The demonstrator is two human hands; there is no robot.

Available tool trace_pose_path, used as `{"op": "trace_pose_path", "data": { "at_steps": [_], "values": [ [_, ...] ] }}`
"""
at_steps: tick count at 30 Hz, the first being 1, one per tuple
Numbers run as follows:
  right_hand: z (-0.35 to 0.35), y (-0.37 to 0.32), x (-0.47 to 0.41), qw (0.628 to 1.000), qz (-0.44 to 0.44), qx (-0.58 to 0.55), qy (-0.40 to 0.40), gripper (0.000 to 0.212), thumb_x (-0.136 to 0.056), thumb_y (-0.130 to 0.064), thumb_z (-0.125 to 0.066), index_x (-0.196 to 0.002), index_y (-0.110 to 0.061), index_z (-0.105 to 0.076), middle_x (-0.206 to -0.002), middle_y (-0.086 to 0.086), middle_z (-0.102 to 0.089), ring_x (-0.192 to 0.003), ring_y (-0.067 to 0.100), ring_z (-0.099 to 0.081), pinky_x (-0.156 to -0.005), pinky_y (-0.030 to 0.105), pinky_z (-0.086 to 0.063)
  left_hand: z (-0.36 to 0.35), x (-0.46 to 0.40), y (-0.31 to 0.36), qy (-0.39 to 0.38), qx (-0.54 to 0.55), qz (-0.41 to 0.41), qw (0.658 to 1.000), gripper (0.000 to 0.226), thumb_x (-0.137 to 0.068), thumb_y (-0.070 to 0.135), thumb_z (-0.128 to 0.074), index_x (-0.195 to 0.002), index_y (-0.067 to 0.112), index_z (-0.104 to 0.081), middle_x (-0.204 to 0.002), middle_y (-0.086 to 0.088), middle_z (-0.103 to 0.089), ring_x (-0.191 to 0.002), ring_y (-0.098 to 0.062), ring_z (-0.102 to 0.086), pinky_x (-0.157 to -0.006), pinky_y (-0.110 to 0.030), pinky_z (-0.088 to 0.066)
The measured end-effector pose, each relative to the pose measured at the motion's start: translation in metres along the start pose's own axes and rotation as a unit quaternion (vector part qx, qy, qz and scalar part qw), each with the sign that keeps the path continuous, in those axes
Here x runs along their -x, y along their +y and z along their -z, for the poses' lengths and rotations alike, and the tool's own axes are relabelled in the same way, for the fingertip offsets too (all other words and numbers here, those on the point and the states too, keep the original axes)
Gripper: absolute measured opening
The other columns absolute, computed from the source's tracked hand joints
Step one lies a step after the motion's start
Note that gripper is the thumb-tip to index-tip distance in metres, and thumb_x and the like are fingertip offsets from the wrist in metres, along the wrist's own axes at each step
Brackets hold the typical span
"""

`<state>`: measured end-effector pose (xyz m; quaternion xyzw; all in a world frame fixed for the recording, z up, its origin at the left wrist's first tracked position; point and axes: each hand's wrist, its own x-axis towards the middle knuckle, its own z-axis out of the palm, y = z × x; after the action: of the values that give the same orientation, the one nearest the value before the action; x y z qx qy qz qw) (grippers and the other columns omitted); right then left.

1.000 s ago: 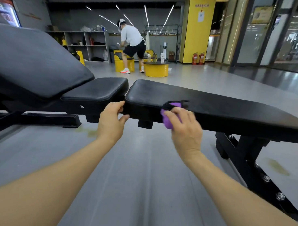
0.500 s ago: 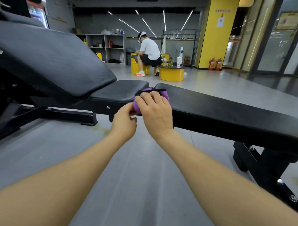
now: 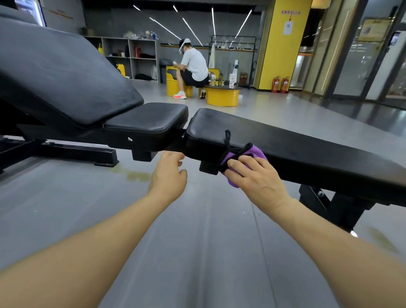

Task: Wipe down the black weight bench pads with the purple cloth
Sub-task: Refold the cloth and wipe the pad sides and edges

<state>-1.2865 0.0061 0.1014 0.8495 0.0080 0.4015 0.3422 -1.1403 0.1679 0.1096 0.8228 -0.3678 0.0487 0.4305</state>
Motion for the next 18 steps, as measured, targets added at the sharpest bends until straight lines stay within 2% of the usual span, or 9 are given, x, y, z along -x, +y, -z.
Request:
{"op": "trace_pose_path", "data": {
  "at_steps": [4, 6, 7, 9, 11, 13, 15, 18],
  "values": [
    [0.006, 0.006, 0.022, 0.996, -0.036, 0.003, -0.084, 0.023, -0.080, -0.002, -0.052, -0.086, -0.017, -0.068, -0.096, 0.001, -0.066, -0.085, 0.025, -0.063, -0.065, 0.036, -0.052, -0.004, 0.006, 0.007, -0.019, -0.004, 0.028, 0.999, 0.046, -0.091, 0.006, -0.049, -0.136, 0.009, -0.041, -0.140, -0.005, -0.039, -0.121, -0.017, -0.051, -0.097, -0.032, -0.043],
    [0.020, 0.006, 0.028, 0.979, -0.092, -0.010, -0.179, 0.018, -0.072, -0.003, -0.067, -0.084, -0.017, -0.069, -0.091, 0.000, -0.064, -0.083, 0.025, -0.060, -0.064, 0.035, -0.050, -0.006, 0.007, 0.008, -0.025, -0.006, 0.035, 0.999, 0.048, -0.092, 0.007, -0.049, -0.139, 0.010, -0.038, -0.142, -0.005, -0.038, -0.123, -0.017, -0.050, -0.098, -0.033, -0.041],
    [0.029, 0.004, 0.028, 0.962, -0.126, -0.018, -0.241, 0.021, -0.074, -0.003, -0.067, -0.090, -0.017, -0.068, -0.095, -0.001, -0.063, -0.087, 0.024, -0.058, -0.066, 0.033, -0.048, -0.006, 0.008, 0.009, -0.027, -0.006, 0.036, 0.999, 0.049, -0.092, 0.007, -0.050, -0.139, 0.010, -0.037, -0.142, -0.004, -0.038, -0.124, -0.017, -0.049, -0.097, -0.032, -0.040],
    [0.041, -0.001, 0.030, 0.926, -0.185, -0.065, -0.323, 0.032, -0.083, -0.003, -0.055, -0.111, -0.018, -0.060, -0.113, -0.002, -0.057, -0.102, 0.023, -0.051, -0.069, 0.030, -0.039, -0.004, 0.011, 0.010, -0.023, 0.002, 0.036, 0.999, 0.049, -0.091, 0.007, -0.050, -0.139, 0.012, -0.038, -0.142, -0.003, -0.039, -0.124, -0.016, -0.049, -0.096, -0.031, -0.040],
    [0.050, -0.008, 0.018, 0.915, -0.215, -0.120, -0.320, 0.040, -0.084, -0.004, -0.053, -0.120, -0.020, -0.054, -0.120, -0.003, -0.053, -0.104, 0.023, -0.047, -0.065, 0.030, -0.038, 0.003, 0.012, 0.009, -0.015, 0.013, 0.030, 0.999, 0.048, -0.090, 0.005, -0.051, -0.137, 0.014, -0.041, -0.140, -0.003, -0.040, -0.122, -0.016, -0.050, -0.095, -0.030, -0.041],
    [0.057, -0.019, -0.012, 0.922, -0.228, -0.159, -0.269, 0.045, -0.078, -0.005, -0.059, -0.119, -0.021, -0.052, -0.114, -0.004, -0.055, -0.099, 0.023, -0.048, -0.062, 0.030, -0.040, 0.017, 0.011, 0.004, -0.003, 0.011, 0.028, 1.000, 0.046, -0.090, 0.005, -0.051, -0.135, 0.015, -0.044, -0.137, -0.004, -0.042, -0.121, -0.015, -0.050, -0.091, -0.026, -0.039],
    [0.060, -0.029, -0.049, 0.910, -0.256, -0.204, -0.254, 0.048, -0.071, -0.006, -0.064, -0.113, -0.021, -0.048, -0.106, -0.006, -0.056, -0.093, 0.022, -0.048, -0.059, 0.030, -0.039, 0.036, 0.008, -0.003, 0.013, 0.003, 0.034, 0.999, 0.044, -0.090, 0.008, -0.052, -0.133, 0.015, -0.046, -0.133, -0.004, -0.044, -0.120, -0.016, -0.049, -0.090, -0.025, -0.037],
    [0.061, -0.046, -0.098, 0.881, -0.310, -0.275, -0.227, 0.034, -0.074, -0.010, -0.062, -0.104, -0.019, -0.048, -0.098, -0.004, -0.060, -0.090, 0.023, -0.052, -0.068, 0.037, -0.048, 0.065, 0.003, -0.013, 0.044, -0.009, 0.034, 0.998, 0.041, -0.089, 0.008, -0.053, -0.130, 0.014, -0.050, -0.128, -0.005, -0.047, -0.113, -0.020, -0.054, -0.091, -0.029, -0.040]
  ]
}}
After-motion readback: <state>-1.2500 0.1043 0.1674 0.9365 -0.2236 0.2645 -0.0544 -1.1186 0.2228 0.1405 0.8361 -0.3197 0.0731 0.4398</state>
